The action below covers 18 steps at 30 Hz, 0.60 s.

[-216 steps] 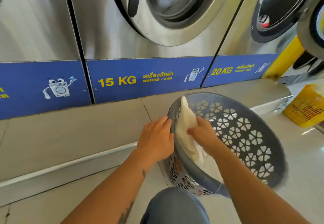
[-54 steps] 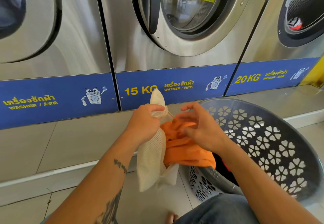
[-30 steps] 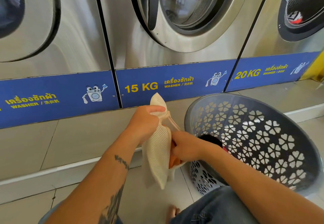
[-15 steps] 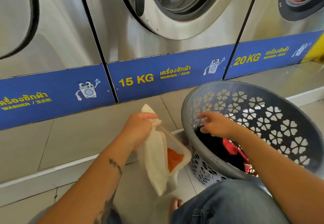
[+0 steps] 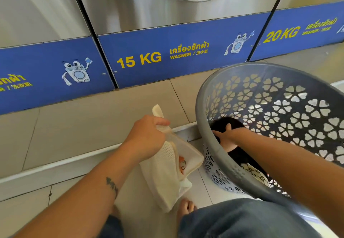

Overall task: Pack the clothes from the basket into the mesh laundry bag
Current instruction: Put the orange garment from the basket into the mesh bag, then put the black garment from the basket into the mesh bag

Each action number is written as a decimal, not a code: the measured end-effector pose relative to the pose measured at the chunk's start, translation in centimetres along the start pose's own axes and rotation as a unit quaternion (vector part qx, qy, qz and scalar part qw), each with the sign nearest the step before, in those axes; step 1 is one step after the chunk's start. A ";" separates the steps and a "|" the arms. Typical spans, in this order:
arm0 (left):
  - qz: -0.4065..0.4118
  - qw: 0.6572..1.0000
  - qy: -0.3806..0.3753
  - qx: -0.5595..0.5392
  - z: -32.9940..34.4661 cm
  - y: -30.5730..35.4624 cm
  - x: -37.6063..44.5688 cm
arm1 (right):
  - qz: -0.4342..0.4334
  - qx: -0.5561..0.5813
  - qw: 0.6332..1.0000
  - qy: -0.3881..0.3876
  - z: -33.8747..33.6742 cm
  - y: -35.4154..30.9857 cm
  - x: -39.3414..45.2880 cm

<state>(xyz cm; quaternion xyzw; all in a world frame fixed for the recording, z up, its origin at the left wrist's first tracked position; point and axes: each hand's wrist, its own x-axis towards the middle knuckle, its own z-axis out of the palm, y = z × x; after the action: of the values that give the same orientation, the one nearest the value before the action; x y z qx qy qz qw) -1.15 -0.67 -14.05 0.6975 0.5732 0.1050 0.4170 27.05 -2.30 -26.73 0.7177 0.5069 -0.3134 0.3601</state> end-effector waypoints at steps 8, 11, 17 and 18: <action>0.000 1.000 0.008 -0.022 -1.1 -0.2 0.7 | -0.084 0.058 0.988 0.118 1.6 -0.8 0.1; 0.004 0.999 0.010 -0.040 -1.5 0.6 0.4 | -0.079 0.189 0.969 0.140 -1.0 0.1 -1.9; 0.036 0.993 0.033 -0.106 -2.9 3.0 -1.3 | -0.146 0.405 0.878 0.208 -3.8 3.0 -9.2; 0.042 0.992 0.038 -0.117 -3.2 3.3 -1.7 | -0.159 0.425 0.862 0.225 -4.0 3.3 -10.9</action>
<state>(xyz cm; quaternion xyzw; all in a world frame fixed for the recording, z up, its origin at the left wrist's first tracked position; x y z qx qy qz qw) -1.37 -0.74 -9.19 0.6630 0.5426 0.2151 0.4688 27.41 -5.17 -14.98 0.7616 0.4995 -0.3812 -0.1585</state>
